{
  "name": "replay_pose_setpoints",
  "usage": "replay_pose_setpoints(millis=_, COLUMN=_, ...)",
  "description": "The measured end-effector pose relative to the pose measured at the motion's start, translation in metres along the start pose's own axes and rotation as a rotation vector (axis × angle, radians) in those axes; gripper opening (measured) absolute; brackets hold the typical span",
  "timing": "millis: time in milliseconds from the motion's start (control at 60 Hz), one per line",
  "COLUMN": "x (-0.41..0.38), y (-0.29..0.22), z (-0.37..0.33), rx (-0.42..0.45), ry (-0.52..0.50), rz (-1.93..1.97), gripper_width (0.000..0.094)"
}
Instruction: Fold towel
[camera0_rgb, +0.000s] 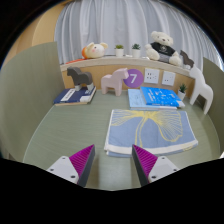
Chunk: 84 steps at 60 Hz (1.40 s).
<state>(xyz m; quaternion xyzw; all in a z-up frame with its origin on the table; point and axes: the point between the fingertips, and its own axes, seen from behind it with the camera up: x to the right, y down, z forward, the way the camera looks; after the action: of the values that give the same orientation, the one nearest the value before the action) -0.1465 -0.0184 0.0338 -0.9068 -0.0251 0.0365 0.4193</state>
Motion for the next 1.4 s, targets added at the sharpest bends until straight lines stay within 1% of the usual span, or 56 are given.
replay_pose_setpoints(millis=117, x=-0.004, y=-0.03, z=0.057, rx=-0.009, ry=0.028, rz=-0.018, gripper_width=0.0738)
replay_pose_setpoints(millis=217, x=-0.01, y=-0.043, z=0.095, rx=-0.03, ry=0.033, rz=-0.013, gripper_width=0.0714)
replay_pose_setpoints(millis=267, x=-0.008, y=-0.042, z=0.107, rx=-0.054, ry=0.049, rz=-0.027, gripper_width=0.0682)
replay_pose_setpoints(millis=317, x=0.002, y=-0.035, z=0.114, rx=-0.092, ry=0.094, rz=-0.054, gripper_width=0.0577)
replay_pose_setpoints(millis=350, x=0.002, y=-0.038, z=0.114, rx=-0.085, ry=0.101, rz=-0.067, gripper_width=0.0528)
replay_pose_setpoints(millis=417, x=0.012, y=-0.035, z=0.113, rx=-0.093, ry=0.152, rz=-0.051, gripper_width=0.0317)
replay_pose_setpoints(millis=467, x=0.022, y=-0.034, z=0.112, rx=-0.092, ry=0.197, rz=-0.062, gripper_width=0.0092)
replay_pose_setpoints(millis=483, x=0.024, y=-0.034, z=0.112, rx=-0.094, ry=0.207, rz=-0.081, gripper_width=0.0073)
replay_pose_setpoints(millis=567, x=0.024, y=-0.033, z=0.111, rx=-0.106, ry=0.2, rz=-0.125, gripper_width=0.0045)
replay_pose_setpoints(millis=717, x=0.027, y=-0.036, z=0.105, rx=-0.161, ry=0.174, rz=-0.123, gripper_width=0.0036)
replay_pose_setpoints(millis=783, x=0.045, y=-0.064, z=0.083, rx=-0.122, ry=0.206, rz=-0.121, gripper_width=0.0036)
replay_pose_setpoints(millis=883, x=0.099, y=-0.113, z=0.037, rx=-0.041, ry=0.289, rz=-0.127, gripper_width=0.0035)
replay_pose_setpoints(millis=983, x=0.168, y=-0.139, z=0.006, rx=0.003, ry=0.353, rz=-0.098, gripper_width=0.0035)
replay_pose_setpoints(millis=1050, x=0.213, y=-0.139, z=0.001, rx=0.006, ry=0.369, rz=-0.089, gripper_width=0.004)
replay_pose_setpoints(millis=1117, x=0.249, y=-0.122, z=0.006, rx=-0.037, ry=0.341, rz=-0.087, gripper_width=0.0053)
replay_pose_setpoints(millis=1150, x=0.264, y=-0.113, z=0.011, rx=-0.054, ry=0.321, rz=-0.102, gripper_width=0.0087)
replay_pose_setpoints(millis=1183, x=0.279, y=-0.104, z=0.016, rx=-0.065, ry=0.314, rz=-0.114, gripper_width=0.0146)
replay_pose_setpoints(millis=1250, x=0.315, y=-0.081, z=0.024, rx=-0.1, ry=0.33, rz=-0.131, gripper_width=0.0229)
replay_pose_setpoints(millis=1317, x=0.339, y=-0.058, z=0.03, rx=-0.141, ry=0.345, rz=-0.139, gripper_width=0.0376)
replay_pose_setpoints(millis=1400, x=0.343, y=-0.044, z=0.029, rx=-0.152, ry=0.303, rz=-0.113, gripper_width=0.0522)
